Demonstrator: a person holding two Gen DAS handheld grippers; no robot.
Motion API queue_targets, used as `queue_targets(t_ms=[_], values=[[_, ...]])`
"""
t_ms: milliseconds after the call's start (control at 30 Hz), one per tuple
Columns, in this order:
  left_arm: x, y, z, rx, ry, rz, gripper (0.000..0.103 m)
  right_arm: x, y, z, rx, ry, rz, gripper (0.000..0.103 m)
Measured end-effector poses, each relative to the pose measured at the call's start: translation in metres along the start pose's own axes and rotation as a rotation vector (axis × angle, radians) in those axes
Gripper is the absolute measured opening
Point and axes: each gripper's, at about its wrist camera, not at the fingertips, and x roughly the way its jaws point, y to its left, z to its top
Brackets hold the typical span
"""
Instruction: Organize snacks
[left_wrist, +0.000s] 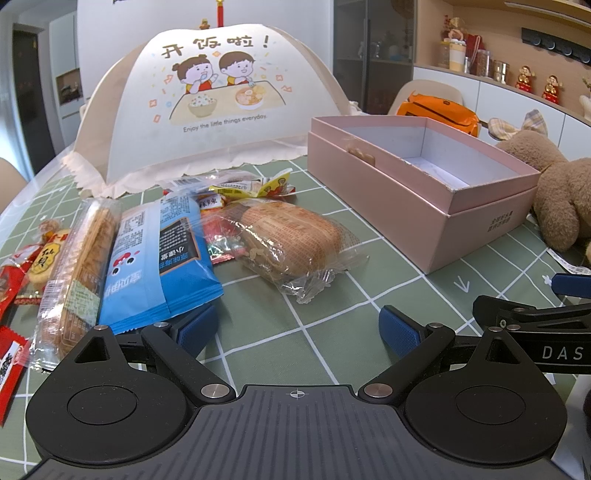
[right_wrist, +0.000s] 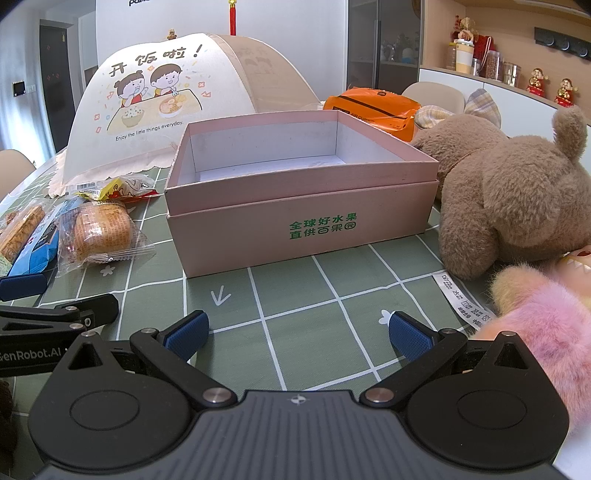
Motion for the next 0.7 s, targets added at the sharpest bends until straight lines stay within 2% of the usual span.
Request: queue_targets(t_ms=[167,267,367,433,500,567,633,700], values=[[0.0,0.001,0.0,0.002,0.0,0.003,0.098,0.001,-0.001,0.001,-0.012,0.021,0.011,0.103],[0.0,0.002,0.0,0.007,0.006,0.0,0.097,0.011,0.002,0.006,-0.027,0.119,0.03,0.103],[-0.017,0.013,0.005,-0.046,0.063,-0.028,0.087,0.013,0.002,0.014,-0.035,0.214,0.035,0.103],[-0.042,0.032,0.01,-0.114,0.049,-0.037,0.085,0.014,0.0,0.017,-0.047,0.263,0.043,0.103],[-0.07,0.06,0.018,-0.171,-0.004,-0.027,0.085,0.016,0.0,0.02,-0.047,0.3,0.041,0.103],[-0.085,0.093,0.024,-0.206,-0.034,0.02,0.085,0.016,0.003,0.018,-0.033,0.316,0.023,0.103],[-0.088,0.136,0.027,-0.25,-0.006,0.09,0.085,0.017,0.006,0.019,-0.017,0.328,0.007,0.103],[-0.084,0.174,0.025,-0.292,0.059,0.132,0.084,0.017,0.01,0.021,-0.031,0.359,0.021,0.103]])
